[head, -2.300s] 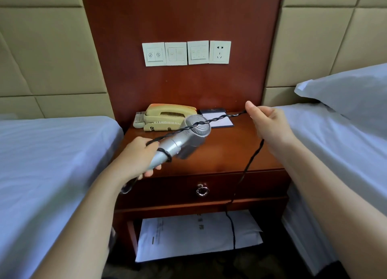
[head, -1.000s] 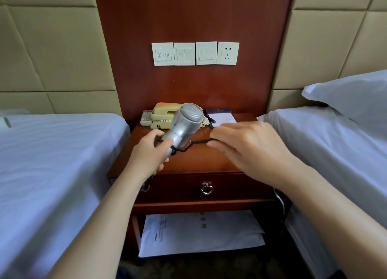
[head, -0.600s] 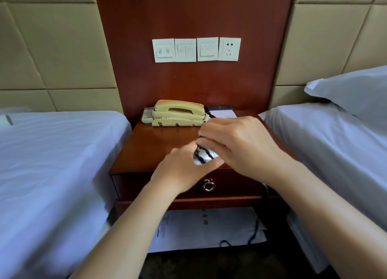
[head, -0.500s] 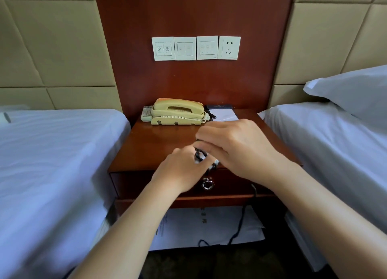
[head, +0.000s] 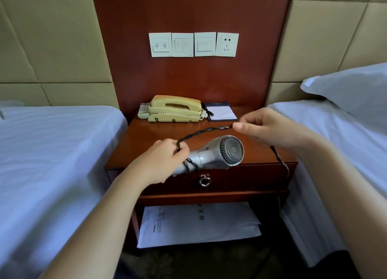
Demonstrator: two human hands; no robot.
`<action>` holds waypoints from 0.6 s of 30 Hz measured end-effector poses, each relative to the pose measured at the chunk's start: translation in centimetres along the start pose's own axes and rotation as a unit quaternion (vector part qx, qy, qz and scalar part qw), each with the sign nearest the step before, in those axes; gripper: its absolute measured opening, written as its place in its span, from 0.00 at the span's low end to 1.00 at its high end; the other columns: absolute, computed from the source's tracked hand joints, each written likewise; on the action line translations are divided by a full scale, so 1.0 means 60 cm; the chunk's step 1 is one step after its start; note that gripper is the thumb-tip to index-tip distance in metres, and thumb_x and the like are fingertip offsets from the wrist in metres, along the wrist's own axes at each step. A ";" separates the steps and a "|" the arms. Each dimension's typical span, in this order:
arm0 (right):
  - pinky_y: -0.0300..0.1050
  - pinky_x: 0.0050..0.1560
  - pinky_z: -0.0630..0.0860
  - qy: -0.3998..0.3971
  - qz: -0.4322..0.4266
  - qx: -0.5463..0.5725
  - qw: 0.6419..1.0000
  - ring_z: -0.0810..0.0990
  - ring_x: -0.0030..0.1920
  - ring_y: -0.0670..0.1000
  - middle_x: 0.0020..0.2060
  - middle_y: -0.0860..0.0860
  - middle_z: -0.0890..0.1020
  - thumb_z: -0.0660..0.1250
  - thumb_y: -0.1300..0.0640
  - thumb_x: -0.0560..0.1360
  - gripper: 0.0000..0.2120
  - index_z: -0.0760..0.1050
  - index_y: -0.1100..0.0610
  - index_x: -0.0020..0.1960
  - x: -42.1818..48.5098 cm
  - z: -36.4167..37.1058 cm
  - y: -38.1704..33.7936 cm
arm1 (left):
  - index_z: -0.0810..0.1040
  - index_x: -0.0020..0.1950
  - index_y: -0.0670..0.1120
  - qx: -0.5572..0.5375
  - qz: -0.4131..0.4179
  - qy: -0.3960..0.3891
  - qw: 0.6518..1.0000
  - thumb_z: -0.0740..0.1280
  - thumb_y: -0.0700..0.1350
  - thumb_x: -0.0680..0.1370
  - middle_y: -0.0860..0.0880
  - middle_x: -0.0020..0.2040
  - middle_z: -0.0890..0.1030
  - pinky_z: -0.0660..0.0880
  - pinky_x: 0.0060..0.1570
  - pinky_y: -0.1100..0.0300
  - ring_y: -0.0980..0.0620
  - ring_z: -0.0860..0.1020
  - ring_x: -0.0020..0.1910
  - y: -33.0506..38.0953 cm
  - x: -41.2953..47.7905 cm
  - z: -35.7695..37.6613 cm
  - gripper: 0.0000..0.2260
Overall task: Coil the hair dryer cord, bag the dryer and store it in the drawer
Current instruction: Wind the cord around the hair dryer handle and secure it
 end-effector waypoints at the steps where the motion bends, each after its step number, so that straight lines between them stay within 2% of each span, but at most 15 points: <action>1: 0.34 0.22 0.55 0.023 0.008 0.011 1.000 0.56 0.22 0.44 0.23 0.48 0.60 0.64 0.51 0.75 0.19 0.63 0.59 0.30 0.004 -0.003 0.011 | 0.76 0.46 0.41 -0.033 -0.001 -0.020 0.999 0.53 0.50 0.80 0.45 0.28 0.73 0.65 0.20 0.62 0.51 0.69 0.19 -0.003 -0.001 0.000 0.17; 3: 0.34 0.22 0.54 0.063 0.025 0.030 0.997 0.56 0.22 0.43 0.22 0.45 0.59 0.65 0.48 0.74 0.21 0.62 0.55 0.28 0.008 -0.010 0.033 | 0.78 0.48 0.41 -0.113 -0.001 -0.065 0.992 0.54 0.47 0.80 0.44 0.28 0.77 0.63 0.18 0.64 0.49 0.69 0.20 -0.004 -0.003 0.004 0.15; 6: 0.34 0.22 0.53 0.107 0.059 0.091 0.988 0.55 0.22 0.43 0.24 0.49 0.59 0.63 0.46 0.75 0.21 0.61 0.52 0.27 0.012 -0.016 0.070 | 0.77 0.49 0.36 -0.203 0.002 -0.107 0.973 0.54 0.45 0.81 0.44 0.27 0.78 0.62 0.19 0.63 0.49 0.68 0.19 -0.002 -0.006 0.009 0.16; 9: 0.34 0.21 0.52 0.140 0.095 0.083 0.982 0.55 0.23 0.46 0.26 0.51 0.60 0.61 0.50 0.78 0.20 0.68 0.56 0.30 0.016 -0.012 0.104 | 0.77 0.41 0.38 -0.299 0.016 -0.107 0.948 0.57 0.49 0.78 0.40 0.27 0.77 0.63 0.19 0.63 0.49 0.68 0.17 -0.002 -0.005 0.005 0.17; 11: 0.35 0.21 0.52 0.147 0.106 0.046 0.982 0.55 0.25 0.48 0.25 0.51 0.60 0.62 0.52 0.78 0.22 0.68 0.53 0.25 0.018 -0.002 0.116 | 0.77 0.36 0.41 -0.374 0.028 -0.091 0.923 0.57 0.49 0.76 0.38 0.27 0.76 0.62 0.18 0.65 0.49 0.67 0.16 -0.004 -0.005 0.000 0.16; 14: 0.37 0.23 0.52 0.107 0.112 0.019 0.988 0.56 0.24 0.47 0.23 0.52 0.60 0.61 0.52 0.78 0.24 0.66 0.53 0.23 0.014 0.015 0.120 | 0.76 0.33 0.42 -0.450 0.026 -0.042 0.892 0.52 0.46 0.80 0.37 0.27 0.75 0.62 0.18 0.66 0.50 0.66 0.15 -0.014 0.005 -0.004 0.21; 18: 0.35 0.22 0.55 -0.017 0.098 -0.040 0.994 0.57 0.20 0.45 0.21 0.49 0.62 0.61 0.49 0.78 0.22 0.68 0.56 0.27 0.001 0.050 0.092 | 0.72 0.38 0.39 -0.526 -0.054 0.012 0.849 0.51 0.50 0.80 0.41 0.27 0.74 0.60 0.17 0.68 0.50 0.65 0.15 -0.034 0.024 -0.018 0.19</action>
Point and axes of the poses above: each hand's wrist, its own x-axis towards the middle knuckle, its own z-axis out of the palm, y = z × x, the point moved 2 cm from there along x, towards the middle knuckle
